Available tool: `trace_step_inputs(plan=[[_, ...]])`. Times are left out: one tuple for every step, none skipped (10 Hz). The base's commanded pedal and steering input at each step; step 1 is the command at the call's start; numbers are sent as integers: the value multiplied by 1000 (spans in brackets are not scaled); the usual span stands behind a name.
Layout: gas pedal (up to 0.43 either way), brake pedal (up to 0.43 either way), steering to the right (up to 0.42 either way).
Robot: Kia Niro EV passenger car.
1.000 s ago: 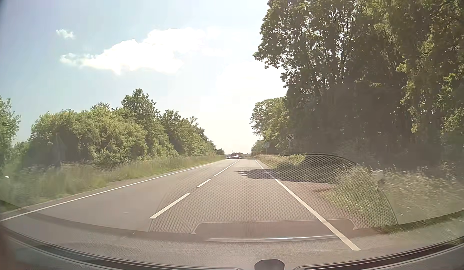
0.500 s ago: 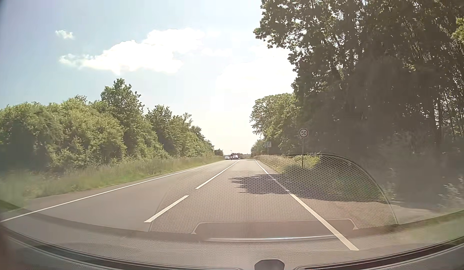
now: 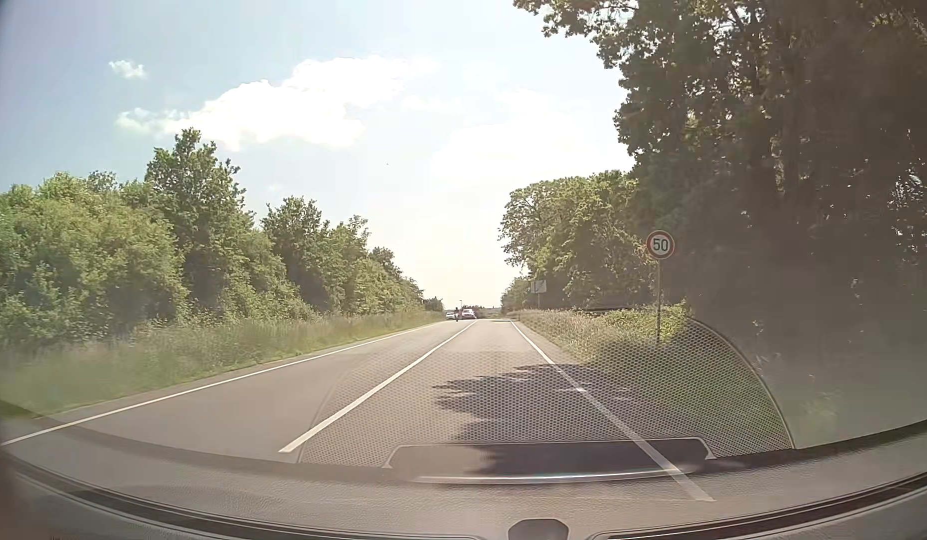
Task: Follow the waypoints while adhering to traffic rules and regulations
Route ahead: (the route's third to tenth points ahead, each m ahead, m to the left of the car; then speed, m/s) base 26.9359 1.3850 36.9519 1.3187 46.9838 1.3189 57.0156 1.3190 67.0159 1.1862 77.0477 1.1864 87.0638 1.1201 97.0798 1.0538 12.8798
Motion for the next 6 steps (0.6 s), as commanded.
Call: trace_step_inputs(plan=[[118,24,1],[130,18,1],[130,18,1],[130,24,1],[130,18,1],[130,24,1]])
